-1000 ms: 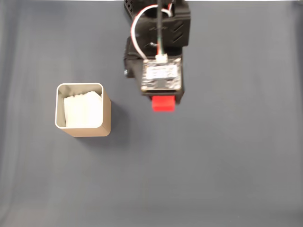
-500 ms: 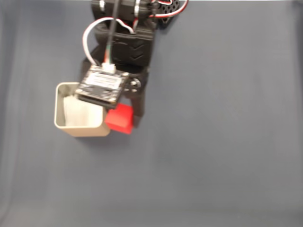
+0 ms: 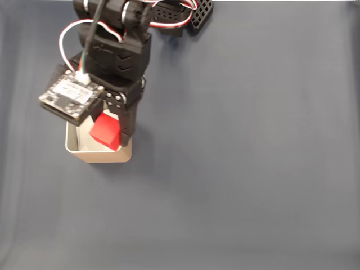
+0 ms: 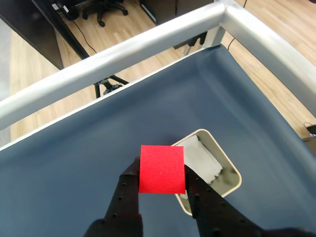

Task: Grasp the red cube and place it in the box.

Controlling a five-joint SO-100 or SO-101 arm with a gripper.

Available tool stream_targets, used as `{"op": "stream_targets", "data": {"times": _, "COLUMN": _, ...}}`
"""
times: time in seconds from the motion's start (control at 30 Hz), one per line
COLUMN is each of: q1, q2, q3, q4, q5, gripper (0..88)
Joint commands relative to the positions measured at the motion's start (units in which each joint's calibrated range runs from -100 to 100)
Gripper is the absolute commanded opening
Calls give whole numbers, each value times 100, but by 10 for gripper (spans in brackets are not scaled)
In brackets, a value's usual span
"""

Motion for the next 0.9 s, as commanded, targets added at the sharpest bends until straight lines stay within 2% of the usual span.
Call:
{"op": "stream_targets", "data": {"times": 0.0, "q1": 224, "q2": -38, "q3": 37, "q4": -182, "q5": -24, "gripper": 31}}
{"op": "stream_targets", "data": {"times": 0.87, "q1": 842, "q2": -81, "q3": 611, "q4": -674, "q5": 34, "gripper": 30}}
